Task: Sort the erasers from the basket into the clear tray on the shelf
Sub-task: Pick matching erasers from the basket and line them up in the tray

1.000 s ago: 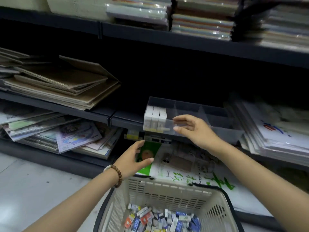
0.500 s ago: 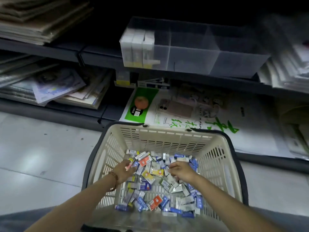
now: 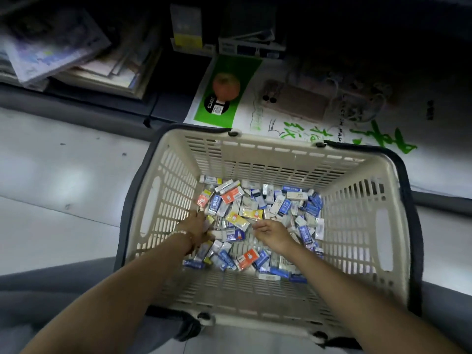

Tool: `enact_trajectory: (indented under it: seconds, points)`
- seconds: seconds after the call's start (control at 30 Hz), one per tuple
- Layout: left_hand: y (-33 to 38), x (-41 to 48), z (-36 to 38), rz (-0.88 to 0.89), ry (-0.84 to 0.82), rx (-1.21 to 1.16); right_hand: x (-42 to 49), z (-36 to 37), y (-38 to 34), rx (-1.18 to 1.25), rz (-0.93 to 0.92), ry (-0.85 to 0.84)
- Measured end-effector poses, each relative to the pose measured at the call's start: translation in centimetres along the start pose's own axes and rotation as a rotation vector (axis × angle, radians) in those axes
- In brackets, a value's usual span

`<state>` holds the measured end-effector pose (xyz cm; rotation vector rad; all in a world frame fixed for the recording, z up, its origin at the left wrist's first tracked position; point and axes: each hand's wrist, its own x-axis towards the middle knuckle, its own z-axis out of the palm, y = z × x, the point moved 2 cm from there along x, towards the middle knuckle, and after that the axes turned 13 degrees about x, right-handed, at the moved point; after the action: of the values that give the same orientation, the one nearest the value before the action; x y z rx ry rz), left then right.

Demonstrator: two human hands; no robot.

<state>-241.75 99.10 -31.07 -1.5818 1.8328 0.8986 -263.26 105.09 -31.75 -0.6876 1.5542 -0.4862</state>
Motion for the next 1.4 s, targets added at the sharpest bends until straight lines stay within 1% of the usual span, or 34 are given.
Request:
enact_trajectory:
  seconds: [0.03,0.07,0.1,0.13,0.17,0.2,0.23,0.3,0.4,0.43,0.5,0.57,0.67,0.83,0.9,1.1,1.17,1.3,1.33,1.4]
  points:
    - [0.3,0.0,0.3,0.012,-0.013,-0.083,-0.1,0.1,0.2,0.005,0.0,-0.004]
    - [0.5,0.0,0.3,0.045,0.017,-0.069,-0.1,0.1,0.3,0.011,0.002,-0.003]
    - [0.7,0.0,0.6,0.043,0.066,-0.118,-0.1,0.1,0.4,0.019,0.004,-0.001]
    - [0.8,0.3,1.1,-0.008,0.076,-0.219,-0.2,0.1,0.5,0.028,0.006,0.002]
    - [0.5,0.4,1.2,0.003,0.11,-0.225,-0.2,0.1,0.5,0.035,0.005,0.003]
    - [0.2,0.2,1.3,0.006,0.096,-0.192,-0.3,0.2,0.5,0.039,0.003,0.004]
    - [0.0,0.2,1.6,0.053,0.112,-0.155,-0.4,0.2,0.5,0.04,-0.001,0.006]
    - [-0.3,0.4,1.9,0.028,0.128,-0.194,-0.6,0.3,0.3,0.046,-0.015,0.004]
    - [-0.4,0.6,1.9,-0.001,0.148,-0.32,-1.1,0.7,-0.2,0.02,-0.062,-0.037]
    - [-0.1,0.5,1.9,0.016,0.139,-0.334,-1.3,1.0,-0.4,-0.009,-0.086,-0.056]
    - [0.5,0.5,2.1,0.072,0.084,-0.204,-1.4,1.6,-0.7,-0.088,-0.119,-0.096]
    - [1.4,0.4,2.2,0.078,0.066,-0.118,-1.4,2.0,-0.6,-0.221,-0.137,-0.125]
    - [1.7,0.6,2.3,0.061,0.077,-0.102,-1.4,2.4,-0.3,-0.389,-0.16,-0.139]
    - [2.0,0.9,2.0,0.076,0.082,-0.086,-1.5,2.7,0.2,-0.388,-0.171,-0.175]
    - [2.1,0.8,2.2,0.087,0.049,-0.063,-1.5,2.7,0.2,-0.394,-0.166,-0.19]
    - [2.3,0.3,2.2,0.122,0.007,-0.074,-1.5,3.1,-0.1,-0.45,-0.098,-0.257]
    - [2.5,-0.1,2.1,0.139,0.003,-0.054,-1.7,3.3,-0.1,-0.406,-0.091,-0.23]
    - [2.9,-0.4,1.0,0.145,-0.017,-0.054,-2.7,3.7,0.1,-0.068,-0.078,-0.061]
    - [3.0,-0.5,0.2,0.139,-0.026,-0.032,-3.0,3.8,0.0,-0.026,-0.081,-0.043]
    - [2.8,-0.7,-1.9,0.139,-0.059,0.01,-3.1,4.0,-0.2,-0.039,-0.076,-0.092]
